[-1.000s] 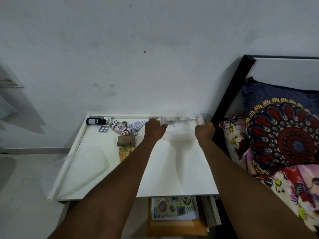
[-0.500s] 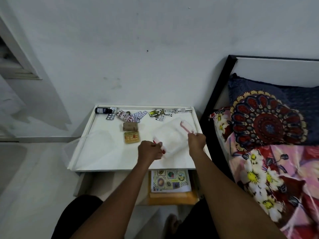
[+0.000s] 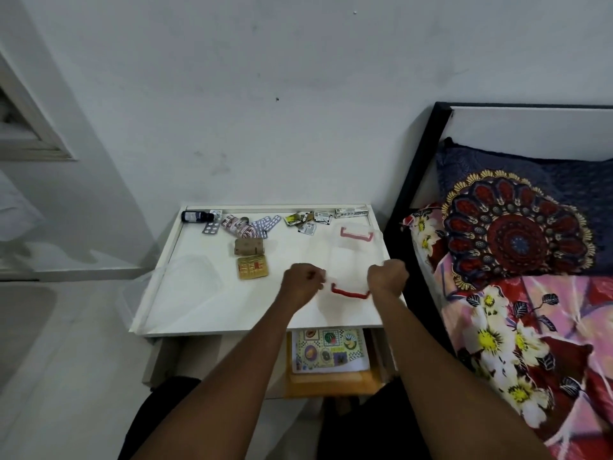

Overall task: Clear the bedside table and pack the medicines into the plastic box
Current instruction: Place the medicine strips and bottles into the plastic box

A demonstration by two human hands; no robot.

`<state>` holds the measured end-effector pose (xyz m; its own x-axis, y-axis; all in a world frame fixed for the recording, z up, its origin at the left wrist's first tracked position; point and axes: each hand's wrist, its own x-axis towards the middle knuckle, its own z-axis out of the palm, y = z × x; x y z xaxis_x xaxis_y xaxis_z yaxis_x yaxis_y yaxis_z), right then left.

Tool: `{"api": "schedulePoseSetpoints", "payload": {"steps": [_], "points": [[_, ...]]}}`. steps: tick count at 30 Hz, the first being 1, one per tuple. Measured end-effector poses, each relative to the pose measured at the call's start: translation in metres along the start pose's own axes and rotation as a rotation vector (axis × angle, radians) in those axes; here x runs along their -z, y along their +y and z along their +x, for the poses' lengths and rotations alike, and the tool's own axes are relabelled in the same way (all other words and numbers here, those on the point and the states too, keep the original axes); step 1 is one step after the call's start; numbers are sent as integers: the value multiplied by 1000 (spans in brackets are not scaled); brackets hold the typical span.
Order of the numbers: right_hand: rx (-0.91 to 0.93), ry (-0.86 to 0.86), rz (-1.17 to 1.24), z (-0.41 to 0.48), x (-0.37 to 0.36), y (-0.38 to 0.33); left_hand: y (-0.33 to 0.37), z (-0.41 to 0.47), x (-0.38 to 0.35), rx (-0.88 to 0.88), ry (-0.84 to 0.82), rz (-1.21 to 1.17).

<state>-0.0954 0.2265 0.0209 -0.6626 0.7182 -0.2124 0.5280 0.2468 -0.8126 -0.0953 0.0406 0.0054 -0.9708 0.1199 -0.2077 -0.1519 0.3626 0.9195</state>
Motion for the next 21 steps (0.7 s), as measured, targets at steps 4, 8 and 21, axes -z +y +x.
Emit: {"api": "schedulePoseSetpoints", "payload": {"steps": [4, 8, 21], "points": [[183, 129, -164, 14, 20, -16, -3, -3, -6, 53, -93, -67], [574, 107, -122, -17, -14, -38, -15, 8, 33, 61, 114, -152], [825, -515, -527, -28, -220, -68, -65, 69, 129, 90, 519, 20]]}}
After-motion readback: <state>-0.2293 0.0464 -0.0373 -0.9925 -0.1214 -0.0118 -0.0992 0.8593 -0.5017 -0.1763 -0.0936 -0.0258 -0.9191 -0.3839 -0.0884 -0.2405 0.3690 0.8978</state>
